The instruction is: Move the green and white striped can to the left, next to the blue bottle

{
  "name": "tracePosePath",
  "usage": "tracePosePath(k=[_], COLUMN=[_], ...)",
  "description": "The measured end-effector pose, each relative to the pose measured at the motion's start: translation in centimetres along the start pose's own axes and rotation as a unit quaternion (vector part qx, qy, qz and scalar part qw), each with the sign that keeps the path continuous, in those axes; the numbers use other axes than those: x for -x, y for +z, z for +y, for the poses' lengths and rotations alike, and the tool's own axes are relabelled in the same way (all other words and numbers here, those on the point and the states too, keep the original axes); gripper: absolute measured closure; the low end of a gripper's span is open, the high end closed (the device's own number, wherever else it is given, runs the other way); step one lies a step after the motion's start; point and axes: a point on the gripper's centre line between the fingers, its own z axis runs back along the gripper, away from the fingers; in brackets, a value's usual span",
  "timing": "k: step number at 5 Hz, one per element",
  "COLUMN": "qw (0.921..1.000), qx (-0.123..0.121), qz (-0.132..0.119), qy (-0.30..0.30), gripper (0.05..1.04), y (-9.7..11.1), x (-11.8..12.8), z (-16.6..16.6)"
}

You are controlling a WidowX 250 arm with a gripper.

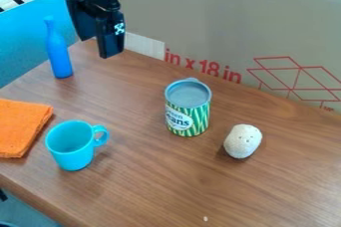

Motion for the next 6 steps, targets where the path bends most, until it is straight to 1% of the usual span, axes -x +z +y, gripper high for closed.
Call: tracePosePath(k=[1, 2, 3, 4, 5, 6], qw=[0.9999, 0.9992, 0.9983, 0.9987, 0.9988, 0.9992], qx=[0.008, 0.026, 0.013, 0.003, 0.015, 0.018], qz=[0.010, -0.014, -0.041, -0.049, -0.039, -0.011], qy=[-0.002, -0.025, -0.040, -0.013, -0.024, -0.034], gripper=[0.082, 0.082, 0.082, 0.082, 0.082, 0.082], y=[-0.7, -0.8, -0.7, -1.8, -3.7, -5.5], x=[0.1, -1.5, -3.9, -5.6, -6.4, -6.9], z=[-0.2, -1.9, -4.7, -6.7, -7.5, -8.4])
